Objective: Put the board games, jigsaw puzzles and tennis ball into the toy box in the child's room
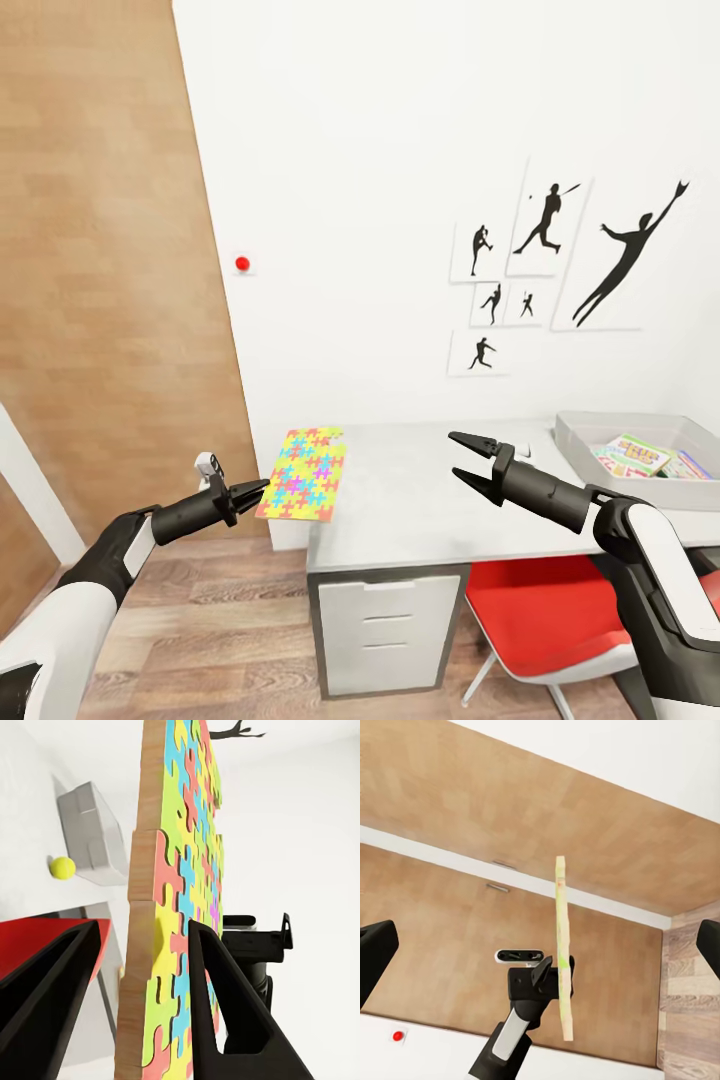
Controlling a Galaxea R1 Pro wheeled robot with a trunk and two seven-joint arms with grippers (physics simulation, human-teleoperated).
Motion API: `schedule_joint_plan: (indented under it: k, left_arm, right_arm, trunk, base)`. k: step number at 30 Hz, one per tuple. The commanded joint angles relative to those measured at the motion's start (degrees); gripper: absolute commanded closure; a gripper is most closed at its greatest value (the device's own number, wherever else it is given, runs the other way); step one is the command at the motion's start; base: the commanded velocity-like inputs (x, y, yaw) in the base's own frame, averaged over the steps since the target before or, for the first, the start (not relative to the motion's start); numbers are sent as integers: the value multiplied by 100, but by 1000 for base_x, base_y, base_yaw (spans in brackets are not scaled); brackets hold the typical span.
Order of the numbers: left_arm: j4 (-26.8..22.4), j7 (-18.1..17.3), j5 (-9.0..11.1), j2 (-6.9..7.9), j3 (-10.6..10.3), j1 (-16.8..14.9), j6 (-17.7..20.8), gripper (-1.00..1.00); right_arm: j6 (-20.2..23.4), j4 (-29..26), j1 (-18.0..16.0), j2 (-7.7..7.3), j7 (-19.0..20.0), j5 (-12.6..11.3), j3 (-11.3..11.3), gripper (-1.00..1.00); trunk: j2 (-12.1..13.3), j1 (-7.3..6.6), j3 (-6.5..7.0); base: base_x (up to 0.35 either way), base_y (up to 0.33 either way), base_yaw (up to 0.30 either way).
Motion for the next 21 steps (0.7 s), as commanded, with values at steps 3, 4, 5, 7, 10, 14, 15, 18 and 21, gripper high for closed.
schedule_joint_plan:
  k: [3, 4, 5, 7, 10, 14, 15, 18, 21]
  left_arm:
    - [1, -16, -1, 0, 4, -5, 56, 100]
    - [1, -16, -1, 0, 4, -5, 56, 100]
    - [1, -17, 1, 0, 0, -5, 56, 100]
    - [1, -18, 4, 0, -6, -5, 56, 100]
    - [1, -19, 5, -1, -13, -5, 56, 100]
    - [1, -26, 5, 0, -14, -5, 56, 100]
    - [1, -33, 5, 0, -14, -5, 56, 100]
    - [-5, -108, 1, -9, -40, -3, 46, 100]
    - [-7, -224, -2, -10, -242, -1, 26, 100]
  right_arm:
    - [17, -3, -6, 0, -66, -57, -3, -100]
    - [17, -3, -6, 0, -67, -57, -3, -100]
    - [17, -3, -6, 0, -68, -54, -3, -100]
    - [14, -2, -6, 0, -75, -54, -5, -100]
    - [15, -3, -6, -6, -87, -50, -31, -100]
    - [17, -3, -6, -13, -88, -51, -58, -100]
    - [17, -3, -8, -14, -88, -52, -64, -100]
    - [11, -3, -23, -28, -91, -55, -70, -100]
    - [-6, -3, -50, -73, -95, -50, -77, -100]
  trunk:
    - [-13, 4, 11]
    - [-13, 4, 16]
    - [-13, 4, 19]
    - [-13, 4, 22]
    - [-13, 4, 24]
    - [-13, 4, 24]
    - [-13, 4, 24]
    - [-13, 4, 24]
    - [-13, 4, 24]
  base:
    - [0, 0, 0]
    - [0, 0, 0]
    - [0, 0, 0]
    - [0, 0, 0]
    - [0, 0, 0]
    - [0, 0, 0]
    - [0, 0, 0]
    - [0, 0, 0]
    - [0, 0, -17]
